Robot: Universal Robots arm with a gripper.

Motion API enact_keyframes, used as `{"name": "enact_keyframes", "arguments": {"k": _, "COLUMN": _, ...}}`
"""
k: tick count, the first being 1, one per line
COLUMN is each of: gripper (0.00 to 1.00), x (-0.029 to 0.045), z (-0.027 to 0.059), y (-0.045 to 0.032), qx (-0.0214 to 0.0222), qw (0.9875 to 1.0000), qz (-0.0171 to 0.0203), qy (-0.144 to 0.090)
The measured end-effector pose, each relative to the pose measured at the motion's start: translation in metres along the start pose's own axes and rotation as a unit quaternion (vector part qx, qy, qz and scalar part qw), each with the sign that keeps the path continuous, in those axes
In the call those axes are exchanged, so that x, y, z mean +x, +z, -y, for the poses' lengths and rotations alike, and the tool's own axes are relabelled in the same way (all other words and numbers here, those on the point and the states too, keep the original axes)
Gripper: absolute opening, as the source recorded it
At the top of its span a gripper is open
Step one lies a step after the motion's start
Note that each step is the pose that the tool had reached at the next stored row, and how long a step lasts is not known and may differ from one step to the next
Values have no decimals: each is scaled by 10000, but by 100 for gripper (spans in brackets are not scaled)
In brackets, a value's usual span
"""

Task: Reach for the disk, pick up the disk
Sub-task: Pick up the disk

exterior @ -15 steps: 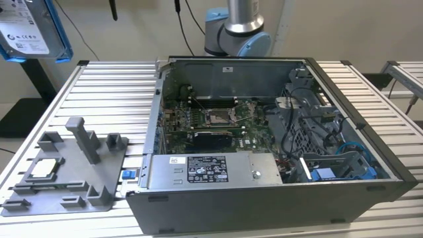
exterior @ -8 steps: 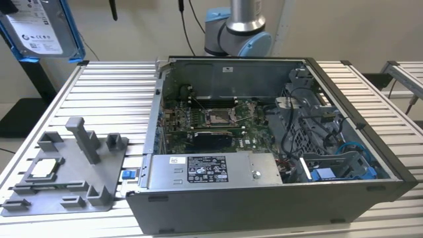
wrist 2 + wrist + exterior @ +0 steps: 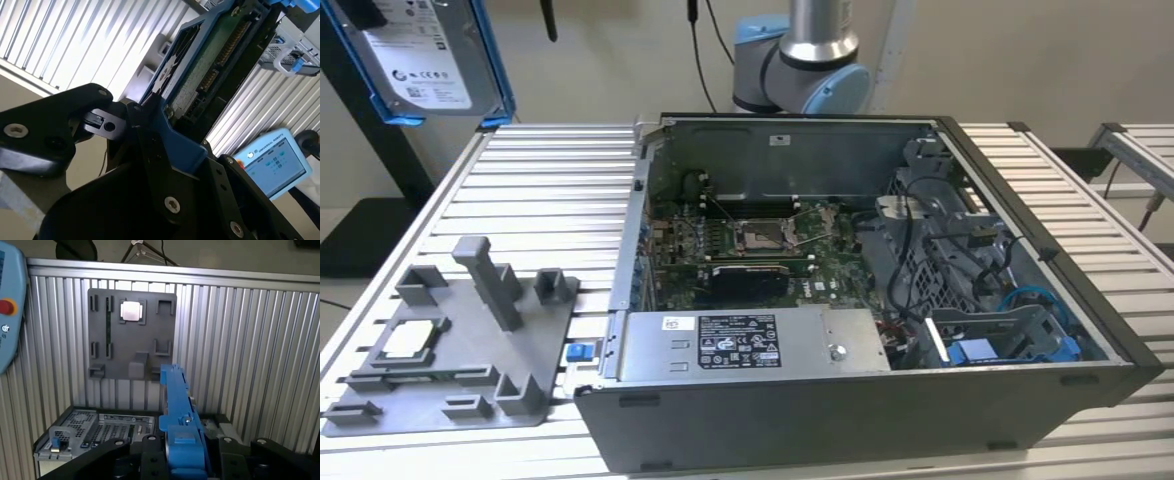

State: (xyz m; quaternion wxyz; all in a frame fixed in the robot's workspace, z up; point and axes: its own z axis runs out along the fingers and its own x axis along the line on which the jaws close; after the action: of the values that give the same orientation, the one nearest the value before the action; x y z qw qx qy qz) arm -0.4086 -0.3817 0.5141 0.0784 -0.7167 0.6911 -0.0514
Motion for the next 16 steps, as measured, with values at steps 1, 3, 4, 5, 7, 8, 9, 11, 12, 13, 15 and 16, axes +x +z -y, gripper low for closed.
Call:
{"name": "enact_keyframes", "arguments": {"k": 1, "gripper": 0, "x": 1, "z": 30, "y": 6, "qx": 0, "qw": 10000, "qz": 0, "qy": 0}}
{"name": "enact_keyframes", "arguments": {"k": 3, "gripper": 0, "x": 4, "z": 95, "y": 17, "qx": -1, "qw": 10000, "qz": 0, "qy": 0}}
{"name": "enact_keyframes", "arguments": {"k": 4, "gripper": 0, "x": 5, "z": 127, "y": 23, "qx": -1, "qw": 10000, "qz": 0, "qy": 0}}
{"name": "enact_keyframes", "arguments": {"k": 5, "gripper": 0, "x": 7, "z": 160, "y": 30, "qx": -1, "qw": 10000, "qz": 0, "qy": 0}}
{"name": "enact_keyframes", "arguments": {"k": 7, "gripper": 0, "x": 9, "z": 222, "y": 41, "qx": -1, "qw": 10000, "qz": 0, "qy": 0}}
{"name": "enact_keyframes", "arguments": {"k": 8, "gripper": 0, "x": 10, "z": 253, "y": 47, "qx": -1, "qw": 10000, "qz": 0, "qy": 0}}
{"name": "enact_keyframes", "arguments": {"k": 9, "gripper": 0, "x": 11, "z": 280, "y": 52, "qx": -1, "qw": 10000, "qz": 0, "qy": 0}}
{"name": "enact_keyframes", "arguments": {"k": 11, "gripper": 0, "x": 14, "z": 338, "y": 63, "qx": -1, "qw": 10000, "qz": 0, "qy": 0}}
{"name": "enact_keyframes", "arguments": {"k": 12, "gripper": 0, "x": 15, "z": 365, "y": 68, "qx": -1, "qw": 10000, "qz": 0, "qy": 0}}
{"name": "enact_keyframes", "arguments": {"k": 13, "gripper": 0, "x": 16, "z": 392, "y": 73, "qx": -1, "qw": 10000, "qz": 0, "qy": 0}}
{"name": "enact_keyframes", "arguments": {"k": 15, "gripper": 0, "x": 18, "z": 450, "y": 83, "qx": -1, "qw": 10000, "qz": 0, "qy": 0}}
{"name": "enact_keyframes", "arguments": {"k": 16, "gripper": 0, "x": 19, "z": 477, "y": 89, "qx": -1, "qw": 10000, "qz": 0, "qy": 0}}
